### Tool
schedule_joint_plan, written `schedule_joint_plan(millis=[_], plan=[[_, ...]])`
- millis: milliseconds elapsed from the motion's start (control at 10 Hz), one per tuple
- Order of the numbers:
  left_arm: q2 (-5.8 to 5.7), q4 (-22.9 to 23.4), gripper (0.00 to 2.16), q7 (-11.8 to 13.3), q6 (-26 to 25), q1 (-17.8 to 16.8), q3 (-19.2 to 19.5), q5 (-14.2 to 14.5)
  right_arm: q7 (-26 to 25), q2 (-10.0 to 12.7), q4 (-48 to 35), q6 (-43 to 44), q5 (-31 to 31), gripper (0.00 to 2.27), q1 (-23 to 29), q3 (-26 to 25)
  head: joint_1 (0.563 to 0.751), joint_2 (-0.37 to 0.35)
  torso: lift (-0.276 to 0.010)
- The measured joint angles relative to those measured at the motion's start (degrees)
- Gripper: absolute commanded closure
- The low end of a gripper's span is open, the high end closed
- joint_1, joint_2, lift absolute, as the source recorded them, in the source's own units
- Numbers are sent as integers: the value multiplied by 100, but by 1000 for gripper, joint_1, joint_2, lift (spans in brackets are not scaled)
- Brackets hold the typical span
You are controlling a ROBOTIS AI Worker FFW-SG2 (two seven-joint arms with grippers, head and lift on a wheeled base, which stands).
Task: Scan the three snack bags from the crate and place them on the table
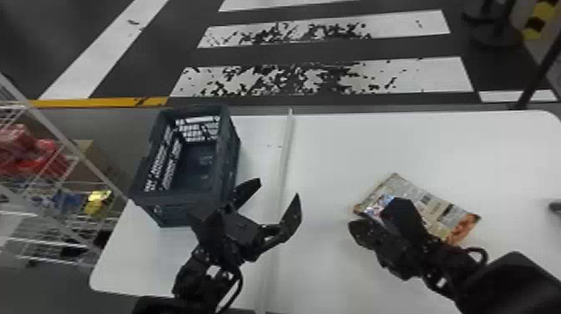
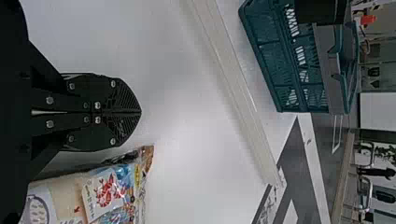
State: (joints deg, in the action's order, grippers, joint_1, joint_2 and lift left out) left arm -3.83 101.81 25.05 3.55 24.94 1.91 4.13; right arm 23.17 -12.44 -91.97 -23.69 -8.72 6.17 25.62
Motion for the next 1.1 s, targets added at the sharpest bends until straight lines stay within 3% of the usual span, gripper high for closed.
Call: schedule_joint_plan(millis=[700,1100], plan=[[5,144,36,7,1,159,-16,-7,-1957,5,407,-86,-202,2263,-206,14,695,85,-62],[3,271,36,8,1,263,-37,-25,-2012,69,524,-15,-159,2263,-279,59,695,88,-62]])
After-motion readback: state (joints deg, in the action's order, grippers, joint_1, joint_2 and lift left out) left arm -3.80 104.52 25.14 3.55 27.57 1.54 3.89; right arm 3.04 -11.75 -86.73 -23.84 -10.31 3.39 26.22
